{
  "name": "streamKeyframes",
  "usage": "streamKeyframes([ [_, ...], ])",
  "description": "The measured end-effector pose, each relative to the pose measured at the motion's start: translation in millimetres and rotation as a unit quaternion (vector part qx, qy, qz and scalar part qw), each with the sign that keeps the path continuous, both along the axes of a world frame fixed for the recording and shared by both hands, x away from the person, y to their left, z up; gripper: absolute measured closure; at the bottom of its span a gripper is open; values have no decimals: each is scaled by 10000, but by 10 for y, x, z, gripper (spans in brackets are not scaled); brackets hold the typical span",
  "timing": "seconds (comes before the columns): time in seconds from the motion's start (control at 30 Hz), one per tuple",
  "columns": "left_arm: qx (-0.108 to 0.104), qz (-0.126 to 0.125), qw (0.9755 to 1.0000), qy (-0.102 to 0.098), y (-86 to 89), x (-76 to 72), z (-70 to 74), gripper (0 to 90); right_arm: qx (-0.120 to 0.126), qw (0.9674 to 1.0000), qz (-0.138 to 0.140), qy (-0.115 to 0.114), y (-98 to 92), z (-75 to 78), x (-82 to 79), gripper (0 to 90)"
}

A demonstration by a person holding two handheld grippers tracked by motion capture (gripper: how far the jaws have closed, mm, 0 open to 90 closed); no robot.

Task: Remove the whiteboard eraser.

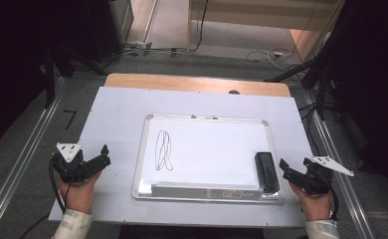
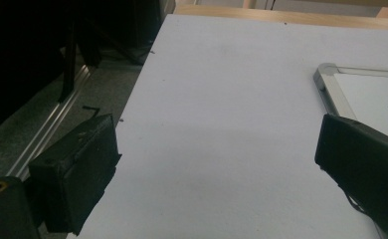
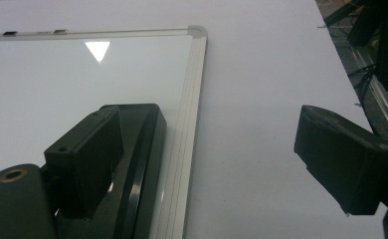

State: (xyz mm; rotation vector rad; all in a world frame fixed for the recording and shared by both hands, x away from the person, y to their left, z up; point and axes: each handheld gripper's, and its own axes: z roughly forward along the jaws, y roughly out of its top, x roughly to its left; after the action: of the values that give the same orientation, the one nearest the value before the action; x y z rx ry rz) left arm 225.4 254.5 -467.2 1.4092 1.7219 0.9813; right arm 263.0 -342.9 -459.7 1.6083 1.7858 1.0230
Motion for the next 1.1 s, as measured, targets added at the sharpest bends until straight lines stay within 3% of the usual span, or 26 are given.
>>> streamKeyframes([
  [0.53,29,-87,9999,104,-63,40,-23,41,-90,9993,227,296,294,-69,44,131],
  [0.83,78,-91,9997,215,-89,61,-42,42,-354,9968,309,652,487,-151,153,182],
  [1.1,-6,-76,9997,230,-65,61,-46,44,-655,9953,374,604,645,-178,186,208],
])
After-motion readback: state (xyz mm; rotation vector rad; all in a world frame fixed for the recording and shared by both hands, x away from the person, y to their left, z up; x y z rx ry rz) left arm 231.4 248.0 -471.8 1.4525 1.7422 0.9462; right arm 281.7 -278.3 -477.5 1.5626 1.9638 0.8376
